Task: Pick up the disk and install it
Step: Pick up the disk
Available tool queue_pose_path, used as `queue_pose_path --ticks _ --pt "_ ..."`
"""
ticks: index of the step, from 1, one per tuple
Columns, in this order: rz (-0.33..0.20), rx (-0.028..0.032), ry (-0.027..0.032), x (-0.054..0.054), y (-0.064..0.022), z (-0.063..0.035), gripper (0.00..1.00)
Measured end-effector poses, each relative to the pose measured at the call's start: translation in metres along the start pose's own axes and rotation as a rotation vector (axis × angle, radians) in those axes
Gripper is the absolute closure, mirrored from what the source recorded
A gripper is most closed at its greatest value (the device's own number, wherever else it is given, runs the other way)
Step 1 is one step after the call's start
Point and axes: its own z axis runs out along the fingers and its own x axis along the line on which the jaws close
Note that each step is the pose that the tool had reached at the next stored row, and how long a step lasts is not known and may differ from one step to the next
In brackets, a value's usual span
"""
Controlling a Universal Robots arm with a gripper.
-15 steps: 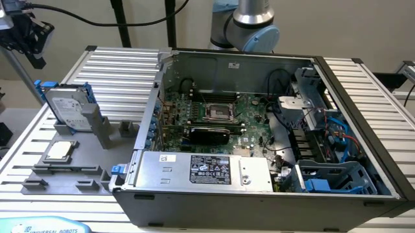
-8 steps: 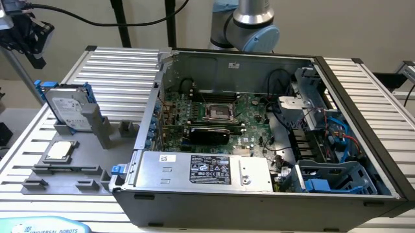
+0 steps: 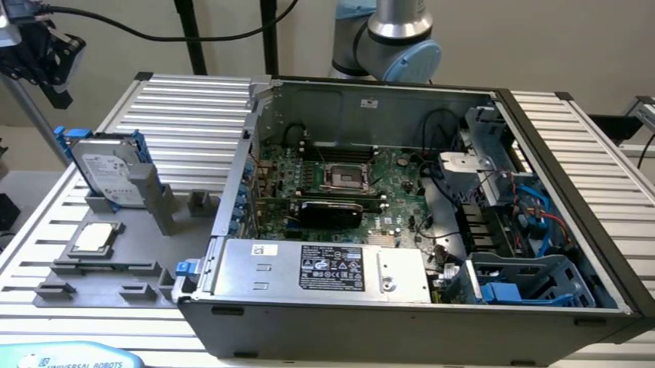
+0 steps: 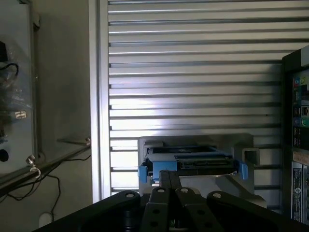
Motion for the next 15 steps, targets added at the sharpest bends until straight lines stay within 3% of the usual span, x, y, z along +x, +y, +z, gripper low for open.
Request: queue_pose_path --ticks 4,15 --pt "-0.045 0.0002 0.0022 -0.0005 0.0001 0.0001 0.89" --pt "-0.241 0.0014 0.0122 -0.0008 0.0 0.0007 0.89"
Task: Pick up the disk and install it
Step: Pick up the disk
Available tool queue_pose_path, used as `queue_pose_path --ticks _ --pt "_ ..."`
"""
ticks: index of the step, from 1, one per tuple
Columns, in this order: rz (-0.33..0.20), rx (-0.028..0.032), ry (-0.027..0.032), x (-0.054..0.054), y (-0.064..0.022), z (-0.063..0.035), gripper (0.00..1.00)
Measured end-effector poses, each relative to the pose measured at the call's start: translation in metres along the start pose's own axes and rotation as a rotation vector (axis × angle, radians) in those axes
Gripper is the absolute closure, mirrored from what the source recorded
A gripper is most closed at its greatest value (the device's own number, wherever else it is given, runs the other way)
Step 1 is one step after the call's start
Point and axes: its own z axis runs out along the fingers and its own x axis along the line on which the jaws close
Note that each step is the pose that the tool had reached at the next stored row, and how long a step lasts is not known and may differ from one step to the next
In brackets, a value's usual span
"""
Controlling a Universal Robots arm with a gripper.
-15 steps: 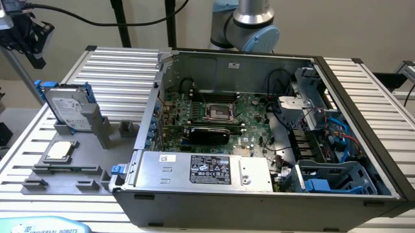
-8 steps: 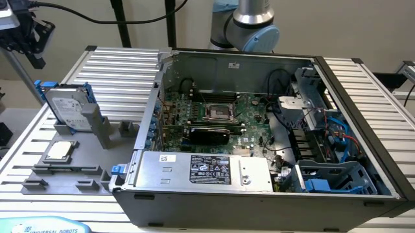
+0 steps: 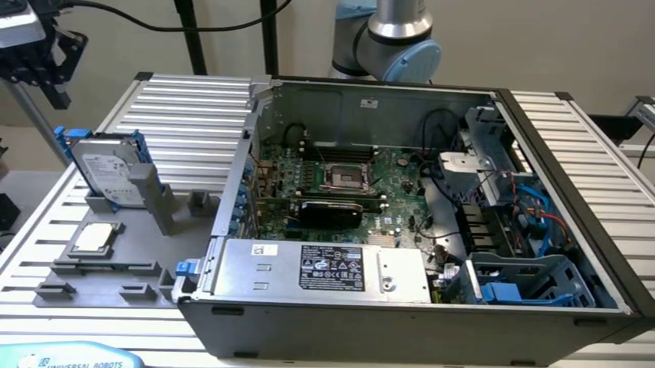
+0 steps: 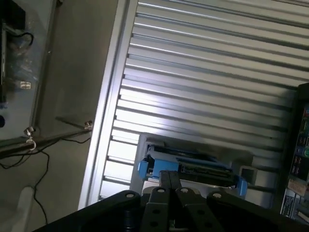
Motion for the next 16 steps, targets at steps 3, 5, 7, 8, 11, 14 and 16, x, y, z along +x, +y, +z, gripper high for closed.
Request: queue_pose_path --ticks 3,5,7,8,11,14,16 --pt "-0.055 0.0003 0.0026 0.0 0.0 0.0005 0.89" --pt "-0.091 0.0005 0.0045 0.0 0.0 0.0008 0.89" --pt "-0.128 0.0008 0.0065 0.0 -0.0001 0.0011 0.89" --pt "-0.147 0.0009 0.0073 -0.0001 -0.0001 0.0014 0.89" --pt "-0.2 0.0012 0.01 -0.0001 -0.0001 0.002 0.89" --pt "-0.255 0.0016 0.0128 -0.0001 -0.0002 0.0026 0.89" --pt "-0.291 0.0018 0.0146 -0.0001 -0.0002 0.0031 0.89"
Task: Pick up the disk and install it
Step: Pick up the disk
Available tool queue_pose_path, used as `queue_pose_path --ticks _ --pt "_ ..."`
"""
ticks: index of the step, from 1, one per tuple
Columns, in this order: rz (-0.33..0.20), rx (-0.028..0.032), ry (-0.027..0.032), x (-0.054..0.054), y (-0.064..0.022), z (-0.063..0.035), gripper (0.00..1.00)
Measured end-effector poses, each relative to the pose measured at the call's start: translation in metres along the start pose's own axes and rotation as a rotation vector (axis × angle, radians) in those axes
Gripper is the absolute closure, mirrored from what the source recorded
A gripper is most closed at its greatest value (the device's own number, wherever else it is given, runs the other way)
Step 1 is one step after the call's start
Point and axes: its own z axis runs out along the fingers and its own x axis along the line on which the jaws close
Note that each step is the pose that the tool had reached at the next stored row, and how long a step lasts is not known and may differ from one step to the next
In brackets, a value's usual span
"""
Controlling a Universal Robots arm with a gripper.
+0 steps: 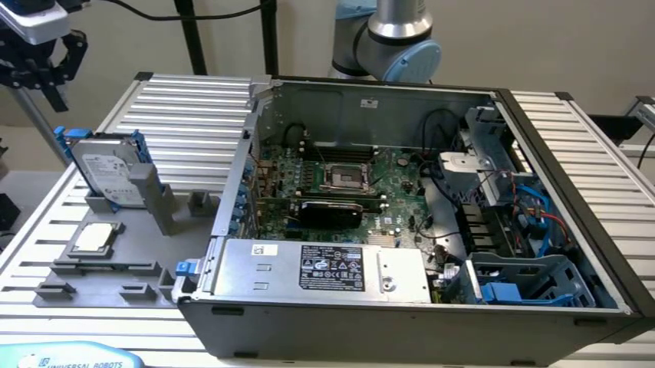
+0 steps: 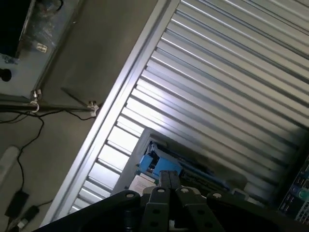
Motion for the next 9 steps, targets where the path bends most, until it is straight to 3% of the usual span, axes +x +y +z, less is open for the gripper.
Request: queue_pose_path --ticks 9 --pt "-0.164 0.001 0.0083 -0.0001 -0.0001 0.0021 0.89"
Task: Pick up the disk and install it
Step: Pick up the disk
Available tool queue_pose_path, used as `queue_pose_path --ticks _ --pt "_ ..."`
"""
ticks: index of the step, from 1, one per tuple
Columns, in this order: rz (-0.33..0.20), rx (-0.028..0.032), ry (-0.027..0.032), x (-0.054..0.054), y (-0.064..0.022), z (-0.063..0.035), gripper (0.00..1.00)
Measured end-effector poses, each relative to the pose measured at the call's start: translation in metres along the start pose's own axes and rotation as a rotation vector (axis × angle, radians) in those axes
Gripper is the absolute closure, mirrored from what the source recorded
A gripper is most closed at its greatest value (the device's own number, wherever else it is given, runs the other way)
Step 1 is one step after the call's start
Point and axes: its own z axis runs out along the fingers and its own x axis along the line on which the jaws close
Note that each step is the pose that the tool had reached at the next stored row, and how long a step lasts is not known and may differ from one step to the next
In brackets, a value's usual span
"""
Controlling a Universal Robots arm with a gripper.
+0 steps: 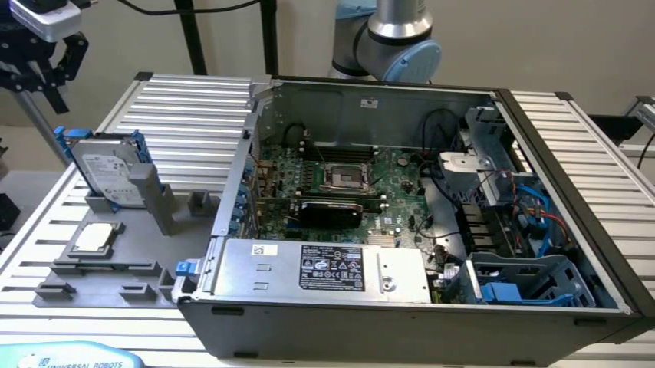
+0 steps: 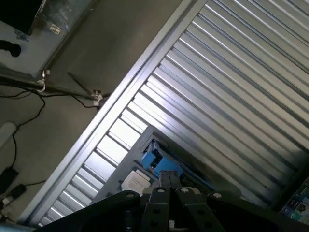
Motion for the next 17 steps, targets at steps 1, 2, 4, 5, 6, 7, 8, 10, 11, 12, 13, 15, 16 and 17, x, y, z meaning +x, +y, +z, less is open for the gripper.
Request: queue_pose_path --ticks 1,2,4,5,6,7,8,10,11,12,13,15,16,17 --pt "-0.018 0.0001 0.0008 0.0 -0.0001 0.0002 0.89" --pt "-0.036 0.0002 0.0019 0.0 -0.0001 0.0004 0.89" --pt "-0.073 0.0005 0.0037 -0.0001 -0.0001 0.001 0.89" --pt "-0.091 0.0006 0.0046 -0.0001 -0.0001 0.0012 0.89" --pt "-0.108 0.0007 0.0055 -0.0001 -0.0002 0.0014 0.89" --pt "-0.128 0.0008 0.0064 -0.0001 -0.0002 0.0017 0.89" --pt "-0.145 0.0009 0.0073 -0.0001 -0.0002 0.0019 0.89" --pt "-0.181 0.0012 0.0091 -0.0002 -0.0002 0.0024 0.89" --pt "-0.199 0.0014 0.01 -0.0002 -0.0003 0.0027 0.89" --pt "-0.219 0.0014 0.011 -0.0002 -0.0003 0.0029 0.89" --pt "-0.237 0.0016 0.0119 -0.0002 -0.0003 0.0032 0.89" --pt "-0.273 0.002 0.0134 -0.0002 -0.0003 0.0038 0.89" --pt "-0.291 0.0021 0.0144 -0.0002 -0.0004 0.004 0.89" --pt "-0.309 0.0022 0.0153 -0.0002 -0.0004 0.0043 0.89"
